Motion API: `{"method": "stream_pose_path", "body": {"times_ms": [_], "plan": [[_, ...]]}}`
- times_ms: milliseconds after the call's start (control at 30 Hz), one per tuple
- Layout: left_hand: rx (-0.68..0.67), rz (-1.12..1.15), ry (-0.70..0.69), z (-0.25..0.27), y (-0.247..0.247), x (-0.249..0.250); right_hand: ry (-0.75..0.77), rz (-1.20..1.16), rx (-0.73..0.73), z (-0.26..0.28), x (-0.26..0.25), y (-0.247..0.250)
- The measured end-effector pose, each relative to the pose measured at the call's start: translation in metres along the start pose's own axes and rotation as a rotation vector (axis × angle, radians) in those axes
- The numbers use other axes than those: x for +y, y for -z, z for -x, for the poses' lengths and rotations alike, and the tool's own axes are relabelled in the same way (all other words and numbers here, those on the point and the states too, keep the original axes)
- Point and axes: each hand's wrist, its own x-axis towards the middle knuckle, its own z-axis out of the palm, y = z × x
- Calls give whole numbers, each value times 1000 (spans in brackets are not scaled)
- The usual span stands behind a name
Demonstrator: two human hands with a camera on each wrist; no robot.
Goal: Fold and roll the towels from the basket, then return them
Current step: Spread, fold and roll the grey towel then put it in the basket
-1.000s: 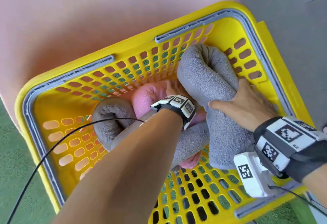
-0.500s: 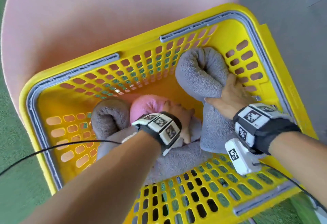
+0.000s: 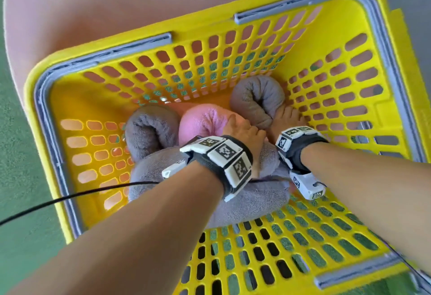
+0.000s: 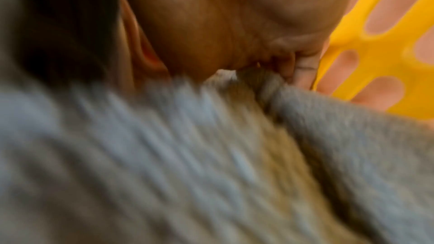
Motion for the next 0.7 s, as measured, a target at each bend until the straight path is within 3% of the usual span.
{"method": "stream_pose_path", "body": {"times_ms": [33, 67, 100, 133, 233, 333, 400, 467, 567, 633, 700], "plan": [[16, 7, 17, 2, 3, 0, 13, -63, 11, -1, 0, 9], [21, 21, 43, 6, 6, 0, -13, -120, -77, -4, 3, 17], [15, 42, 72, 14, 9, 0, -60, -154, -267, -5, 4, 36], [3, 75, 103, 25, 12, -1, -43, -150, -353, 5, 3, 59], [65, 222, 227, 66, 14, -6, 97, -309, -165, 35, 6, 109], [230, 388, 398, 125, 7, -17, 449, -462, 203, 105, -19, 149], [353, 507, 478, 166, -2, -23, 716, -380, 198, 148, -36, 151], [497, 663, 504, 207, -13, -23, 874, -156, 134, 169, -50, 138], [815, 800, 556, 266, -39, -11, 904, 264, 19, 176, -65, 110], [1004, 855, 659, 300, -70, 1, 875, 393, 17, 169, -74, 97], [1096, 907, 828, 322, -115, 15, 840, 457, 48, 164, -84, 90]]}}
